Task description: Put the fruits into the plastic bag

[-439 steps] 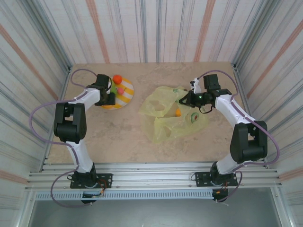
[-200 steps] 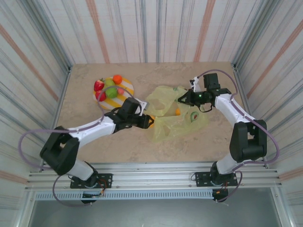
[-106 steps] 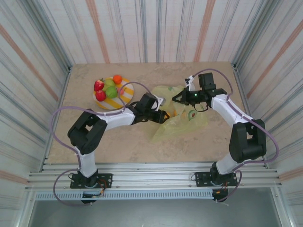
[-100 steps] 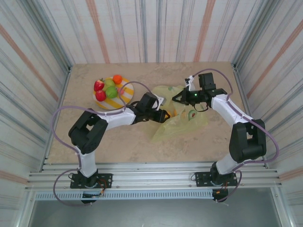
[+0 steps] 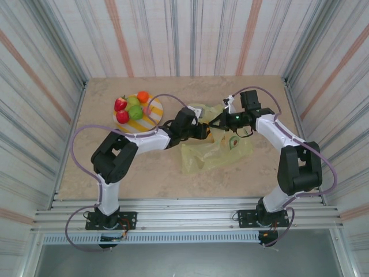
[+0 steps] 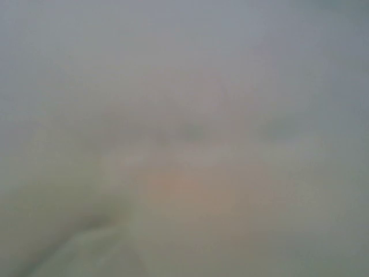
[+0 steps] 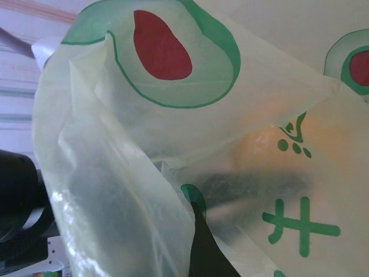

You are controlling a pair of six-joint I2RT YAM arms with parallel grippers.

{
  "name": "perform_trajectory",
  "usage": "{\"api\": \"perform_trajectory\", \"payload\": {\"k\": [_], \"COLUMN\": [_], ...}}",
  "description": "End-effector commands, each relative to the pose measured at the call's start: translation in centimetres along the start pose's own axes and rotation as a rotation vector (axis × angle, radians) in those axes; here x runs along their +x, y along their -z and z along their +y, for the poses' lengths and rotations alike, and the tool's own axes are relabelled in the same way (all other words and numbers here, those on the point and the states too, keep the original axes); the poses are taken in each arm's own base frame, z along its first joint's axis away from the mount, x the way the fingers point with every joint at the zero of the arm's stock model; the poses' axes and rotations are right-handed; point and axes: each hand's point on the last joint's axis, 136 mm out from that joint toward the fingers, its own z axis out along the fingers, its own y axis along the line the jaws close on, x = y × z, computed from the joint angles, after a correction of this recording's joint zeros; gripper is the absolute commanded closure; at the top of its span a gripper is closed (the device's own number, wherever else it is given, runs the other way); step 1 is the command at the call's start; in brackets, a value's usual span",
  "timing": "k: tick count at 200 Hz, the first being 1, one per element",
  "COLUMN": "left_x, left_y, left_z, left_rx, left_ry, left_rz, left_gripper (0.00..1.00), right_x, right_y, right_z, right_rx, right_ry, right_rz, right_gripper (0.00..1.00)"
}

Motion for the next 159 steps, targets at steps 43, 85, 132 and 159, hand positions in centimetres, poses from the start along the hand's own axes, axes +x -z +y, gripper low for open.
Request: {"api": "perform_trajectory", "payload": {"k": [43, 85, 132, 159], "left_x": [-1.6, -1.1, -1.5, -1.6], "left_y": [-2.8, -3.2, -2.2, -1.3], "left_z": [0.9, 0.4, 0.0, -0.4], "left_rx": [-0.086, -0.061, -0.052, -0.036], "left_ry": [0.024, 0.024, -0.009, -0.021], "left_rz": [-0.091, -0.1, -0.105, -0.102], "left_gripper": [0.38, 0.32, 0.22, 0.18], "right_x": [-0.1, -0.4, -0.4, -0.4], "right_y": [-0.3, 0.1, 0.3, 0.5], "right_z": [0.3, -0.1, -0.5, -0.9], "right_rx": [-0.025, -0.019, -0.015, -0.011], "right_ry": [0.025, 0.016, 0.012, 0.006], "right_rz": [0.032, 0.018, 0.014, 0.011], "right_gripper": [1.0, 1.0, 1.0, 1.0]}}
